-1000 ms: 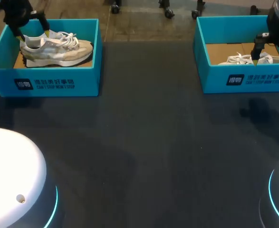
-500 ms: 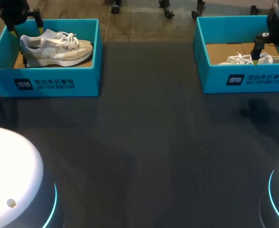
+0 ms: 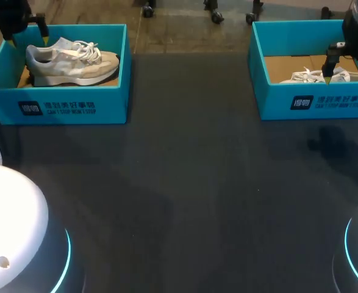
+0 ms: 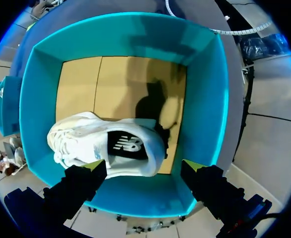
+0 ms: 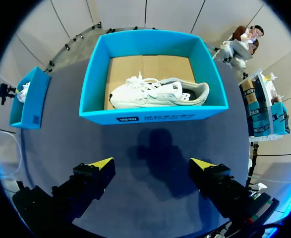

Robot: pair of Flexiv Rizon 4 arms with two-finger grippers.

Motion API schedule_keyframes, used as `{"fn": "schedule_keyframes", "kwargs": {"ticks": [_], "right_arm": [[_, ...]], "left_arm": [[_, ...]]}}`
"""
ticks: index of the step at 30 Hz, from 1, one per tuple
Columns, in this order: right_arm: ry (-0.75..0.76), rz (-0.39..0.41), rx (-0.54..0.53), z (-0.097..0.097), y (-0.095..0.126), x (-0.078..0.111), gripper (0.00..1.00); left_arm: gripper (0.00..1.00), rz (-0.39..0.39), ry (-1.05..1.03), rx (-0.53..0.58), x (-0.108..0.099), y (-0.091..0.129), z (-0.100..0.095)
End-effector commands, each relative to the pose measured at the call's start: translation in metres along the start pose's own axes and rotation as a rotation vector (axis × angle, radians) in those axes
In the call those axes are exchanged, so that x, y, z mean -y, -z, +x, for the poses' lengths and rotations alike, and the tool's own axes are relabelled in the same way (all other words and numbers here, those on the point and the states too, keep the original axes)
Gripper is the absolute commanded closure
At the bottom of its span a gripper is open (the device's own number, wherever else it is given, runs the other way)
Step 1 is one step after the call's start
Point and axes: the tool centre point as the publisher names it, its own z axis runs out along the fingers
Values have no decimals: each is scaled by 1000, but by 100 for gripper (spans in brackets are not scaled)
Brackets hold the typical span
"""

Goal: Take the shoe out of the shoebox, open the shoe tongue, remove and reinsert the insole, then place the shoe into the shoebox

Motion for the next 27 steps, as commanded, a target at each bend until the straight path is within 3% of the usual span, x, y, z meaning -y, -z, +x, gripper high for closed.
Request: {"fn": "schedule_keyframes", "kwargs": {"ticks": [1,27], "right_arm": [[0,-2,-2,-1,0,1,0],[0,-2,-2,-1,0,1,0]], "left_arm": [[0,5,-18,9,-2,-8,6],[0,-30,-60,3,2,-18,4]]}}
